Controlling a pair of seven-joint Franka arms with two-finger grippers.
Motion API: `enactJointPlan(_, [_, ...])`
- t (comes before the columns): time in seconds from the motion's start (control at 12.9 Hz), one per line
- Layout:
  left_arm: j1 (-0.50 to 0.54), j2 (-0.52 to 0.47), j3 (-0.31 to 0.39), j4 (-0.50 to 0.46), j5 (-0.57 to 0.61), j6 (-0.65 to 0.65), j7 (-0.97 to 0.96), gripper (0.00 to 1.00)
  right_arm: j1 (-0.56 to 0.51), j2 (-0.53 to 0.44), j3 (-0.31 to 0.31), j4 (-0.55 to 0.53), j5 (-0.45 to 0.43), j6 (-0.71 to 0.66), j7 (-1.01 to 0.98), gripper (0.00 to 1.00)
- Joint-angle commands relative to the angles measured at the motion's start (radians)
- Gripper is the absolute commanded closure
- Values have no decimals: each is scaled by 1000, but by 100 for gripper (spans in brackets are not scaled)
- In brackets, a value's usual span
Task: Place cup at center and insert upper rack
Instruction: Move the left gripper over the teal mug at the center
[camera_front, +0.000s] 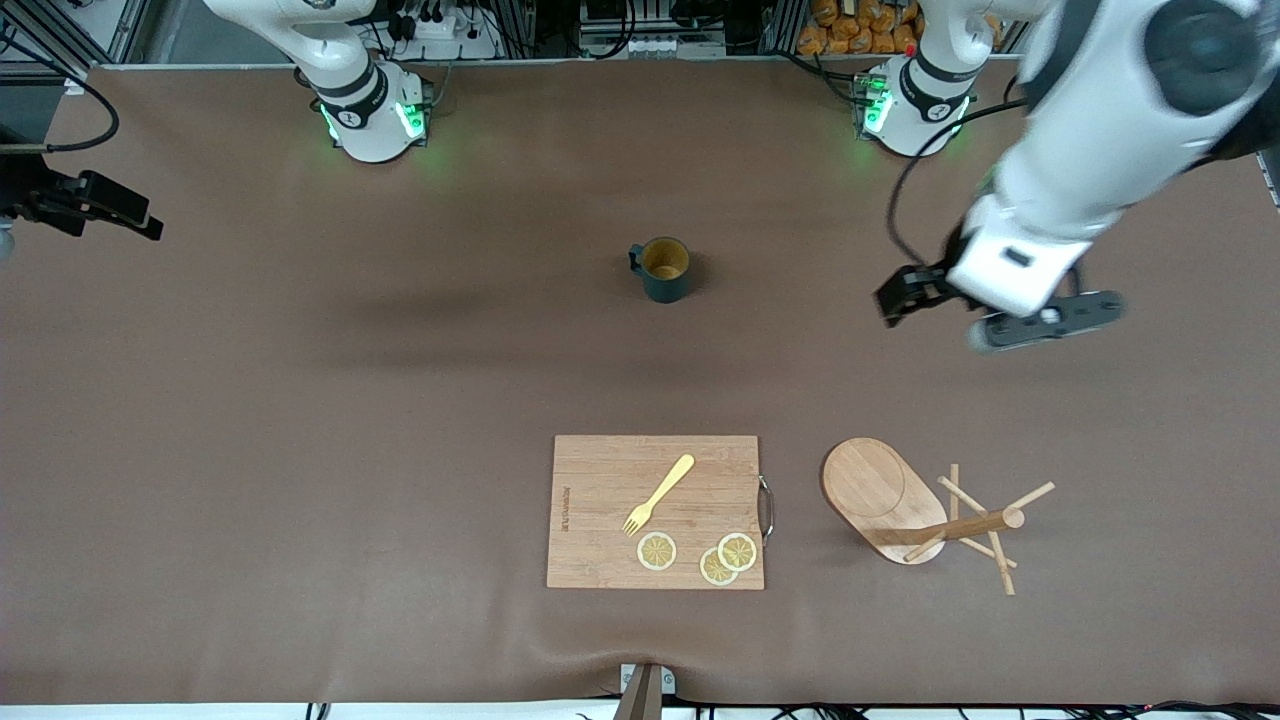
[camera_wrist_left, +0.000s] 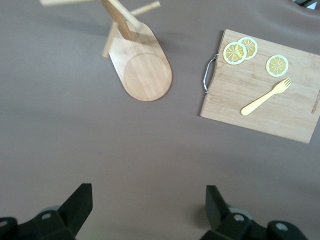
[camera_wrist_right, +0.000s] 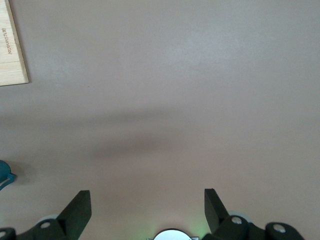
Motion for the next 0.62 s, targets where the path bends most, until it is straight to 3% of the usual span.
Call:
enactJointPlan(0.0, [-140,115,9,87,109,1,-224,0,-11,-17,23,-3,-44,-3,-5,0])
enactJointPlan(0.08, [-198,161,10,116,169,7,-306,0,-11,-17,23,-1,-49,-1,-5,0])
enactJointPlan(0.54, [-415,253,19,138,214,10,-669,0,-13,-13,21,-4,-49,9,-5,0])
